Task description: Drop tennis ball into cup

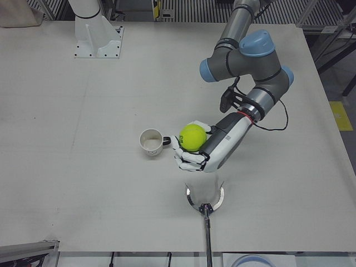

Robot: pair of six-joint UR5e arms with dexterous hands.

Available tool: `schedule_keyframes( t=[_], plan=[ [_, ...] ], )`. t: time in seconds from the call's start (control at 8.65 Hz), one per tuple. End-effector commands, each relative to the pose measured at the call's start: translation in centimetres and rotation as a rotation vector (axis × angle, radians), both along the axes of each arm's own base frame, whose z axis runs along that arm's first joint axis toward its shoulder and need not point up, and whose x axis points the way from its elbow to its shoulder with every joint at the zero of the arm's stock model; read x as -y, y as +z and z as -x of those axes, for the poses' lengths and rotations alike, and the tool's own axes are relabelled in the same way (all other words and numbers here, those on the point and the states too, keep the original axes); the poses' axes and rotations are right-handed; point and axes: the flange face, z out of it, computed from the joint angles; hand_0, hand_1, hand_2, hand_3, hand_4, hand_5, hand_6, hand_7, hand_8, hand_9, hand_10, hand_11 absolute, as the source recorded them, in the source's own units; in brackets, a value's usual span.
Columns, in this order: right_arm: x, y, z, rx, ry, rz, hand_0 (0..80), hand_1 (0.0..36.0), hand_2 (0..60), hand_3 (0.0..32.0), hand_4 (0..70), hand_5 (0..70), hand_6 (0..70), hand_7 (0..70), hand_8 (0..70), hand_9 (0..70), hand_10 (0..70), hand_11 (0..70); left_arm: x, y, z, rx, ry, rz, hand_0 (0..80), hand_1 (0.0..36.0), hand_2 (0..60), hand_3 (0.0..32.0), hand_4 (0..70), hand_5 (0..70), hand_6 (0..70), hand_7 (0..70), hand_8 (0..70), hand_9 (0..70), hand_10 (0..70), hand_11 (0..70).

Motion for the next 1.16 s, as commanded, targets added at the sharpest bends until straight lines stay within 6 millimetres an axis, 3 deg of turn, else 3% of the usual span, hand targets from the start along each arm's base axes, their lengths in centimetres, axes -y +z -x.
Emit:
schedule_keyframes(
  t=[0.0, 0.35, 0.46, 0.58, 0.69, 0.81, 0.93, 1.04],
  plan=[
    [0.0, 0.1, 0.1, 0.001, -0.001, 0.001, 0.0, 0.0, 0.0, 0.0, 0.0, 0.0, 0.0, 0.0, 0.0, 0.0, 0.0, 0.0, -2.2, -0.9, -9.5, -0.016, 0.152, -0.042, 80.0, 36.0, 60.0, 0.0, 69.5, 30.5, 70.0, 70.0, 54.0, 70.0, 36.2, 54.4],
    [0.1, -0.1, 0.0, 0.001, 0.000, -0.002, 0.0, 0.0, 0.0, 0.0, 0.0, 0.0, 0.0, 0.0, 0.0, 0.0, 0.0, 0.0, -3.1, -0.2, -10.1, -0.029, 0.167, -0.069, 80.0, 36.0, 60.0, 0.0, 70.0, 29.4, 70.0, 70.0, 52.4, 69.7, 35.1, 52.9],
    [0.1, -0.1, 0.0, 0.000, 0.000, -0.001, 0.0, 0.0, 0.0, 0.0, 0.0, 0.0, 0.0, 0.0, 0.0, 0.0, 0.0, 0.0, -2.7, -0.7, -9.1, -0.033, 0.151, -0.077, 80.0, 36.0, 60.0, 0.0, 70.0, 27.0, 70.0, 70.0, 51.6, 68.8, 34.4, 52.1],
    [0.0, 0.0, 0.0, -0.001, 0.000, 0.000, 0.0, 0.0, 0.0, 0.0, 0.0, 0.0, 0.0, 0.0, 0.0, 0.0, 0.0, 0.0, -1.9, 0.0, -6.0, -0.028, 0.102, -0.062, 80.0, 36.0, 60.0, 0.0, 70.0, 28.5, 70.0, 70.0, 51.7, 68.8, 34.5, 52.1],
    [0.0, 0.0, 0.0, -0.001, 0.000, 0.000, 0.0, 0.0, 0.0, 0.0, 0.0, 0.0, 0.0, 0.0, 0.0, 0.0, 0.0, 0.0, -0.4, 3.7, 1.0, -0.003, -0.012, 0.005, 80.0, 36.0, 60.0, 0.0, 70.0, 27.0, 70.0, 70.0, 52.0, 69.1, 34.9, 52.7],
    [0.1, -0.1, 0.1, 0.000, -0.002, -0.001, 0.0, 0.0, 0.0, 0.0, 0.0, 0.0, 0.0, 0.0, 0.0, 0.0, 0.0, 0.0, 0.0, 8.4, 6.5, 0.020, -0.099, 0.090, 80.0, 36.0, 60.0, 0.0, 70.0, 29.3, 70.0, 70.0, 52.0, 69.0, 35.1, 52.9],
    [0.1, -0.1, 0.1, 0.000, -0.002, -0.001, 0.0, 0.0, 0.0, 0.0, 0.0, 0.0, 0.0, 0.0, 0.0, 0.0, 0.0, 0.0, 0.1, 10.1, 8.0, 0.024, -0.123, 0.110, 80.0, 36.0, 60.0, 0.0, 70.0, 29.3, 70.0, 70.0, 51.5, 69.2, 35.2, 53.1],
    [0.0, 0.0, 0.1, -0.001, -0.002, 0.000, 0.0, 0.0, 0.0, 0.0, 0.0, 0.0, 0.0, 0.0, 0.0, 0.0, 0.0, 0.0, 0.1, 10.3, 9.2, 0.024, -0.143, 0.115, 80.0, 36.0, 60.0, 0.0, 70.0, 27.0, 70.0, 70.0, 52.1, 69.1, 35.0, 52.7]
  ],
)
